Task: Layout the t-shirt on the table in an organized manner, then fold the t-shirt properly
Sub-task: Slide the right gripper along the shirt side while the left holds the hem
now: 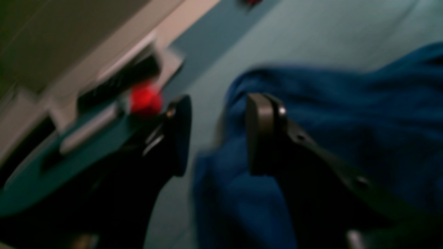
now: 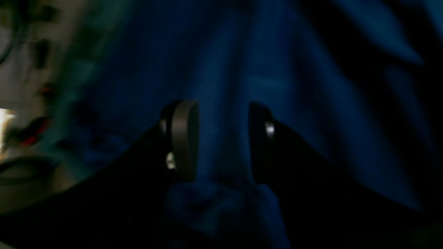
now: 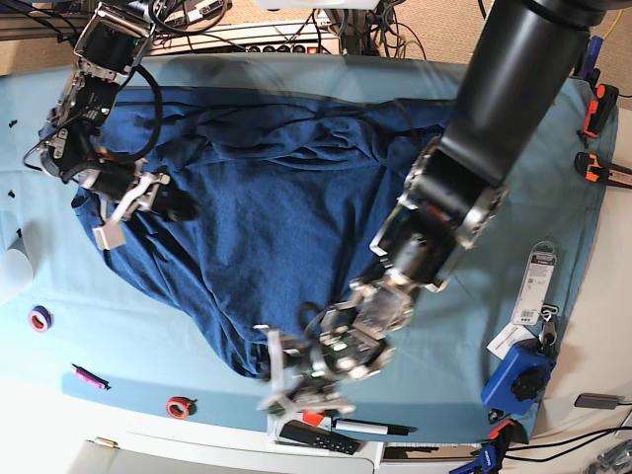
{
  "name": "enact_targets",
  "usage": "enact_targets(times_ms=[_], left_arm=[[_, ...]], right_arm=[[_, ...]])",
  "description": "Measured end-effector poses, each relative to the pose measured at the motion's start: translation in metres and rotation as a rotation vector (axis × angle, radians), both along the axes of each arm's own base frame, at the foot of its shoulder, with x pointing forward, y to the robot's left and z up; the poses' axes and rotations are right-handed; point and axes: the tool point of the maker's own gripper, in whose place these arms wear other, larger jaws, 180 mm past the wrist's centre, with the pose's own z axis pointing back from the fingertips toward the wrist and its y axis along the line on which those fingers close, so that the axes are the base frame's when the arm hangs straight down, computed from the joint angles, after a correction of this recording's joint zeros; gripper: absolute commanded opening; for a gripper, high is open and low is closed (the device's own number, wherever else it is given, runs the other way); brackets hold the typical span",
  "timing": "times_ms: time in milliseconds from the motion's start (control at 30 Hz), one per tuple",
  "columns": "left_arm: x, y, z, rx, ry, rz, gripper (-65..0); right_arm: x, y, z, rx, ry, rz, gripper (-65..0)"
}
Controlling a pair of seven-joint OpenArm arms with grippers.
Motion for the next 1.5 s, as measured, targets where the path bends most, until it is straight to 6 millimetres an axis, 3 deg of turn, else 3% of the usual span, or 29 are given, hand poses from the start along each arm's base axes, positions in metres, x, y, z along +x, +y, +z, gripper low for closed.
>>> enact_targets(times_ms=[133,300,500,667,800,933,1167,1500], left_arm=[[-0.004,0.059,-0.043,0.066,0.057,0.084,-38.5],[-0.013,0.101,-0.072,0.081,0.112,0.139,-38.5],[-0.026,0.139,-0.097,0.063,0.175,0.215,-38.5],[-0.037,0.123,-0.107,-0.03,0.215,0.225,-38.5],[-0.04,0.112,-0.107,-0.117,0.249,0.248,-38.5],[-0.035,0.103,-0.096,-0.264,0.303,0.29,-38.5],[-0.022,0.097,-0.066,-0.51,0.391,0.33,-38.5],[-0.042,0.094,-0.092,-0.464,0.477,0.315,-38.5]], right_arm=[[0.021,-0.049,0.018,-0.083,-0.118,-0.191,-41.4],[0.041,-0.107,0.045,-0.241,-0.247,-0.383,-41.4],[0.064,-0.138,0.061,-0.363,-0.291,-0.488,-41.4],[0.075,-0.146,0.024,-0.298,-0.197,-0.507,-41.3],[0.082,-0.165,0.001,-0.277,-0.119,-0.53,-41.3],[0.086,-0.176,-0.005,-0.278,-0.086,-0.522,-41.3],[0.088,-0.173,-0.007,-0.325,-0.067,-0.464,-36.8],[0.092,-0.154,-0.012,-0.344,-0.063,-0.375,-32.5]])
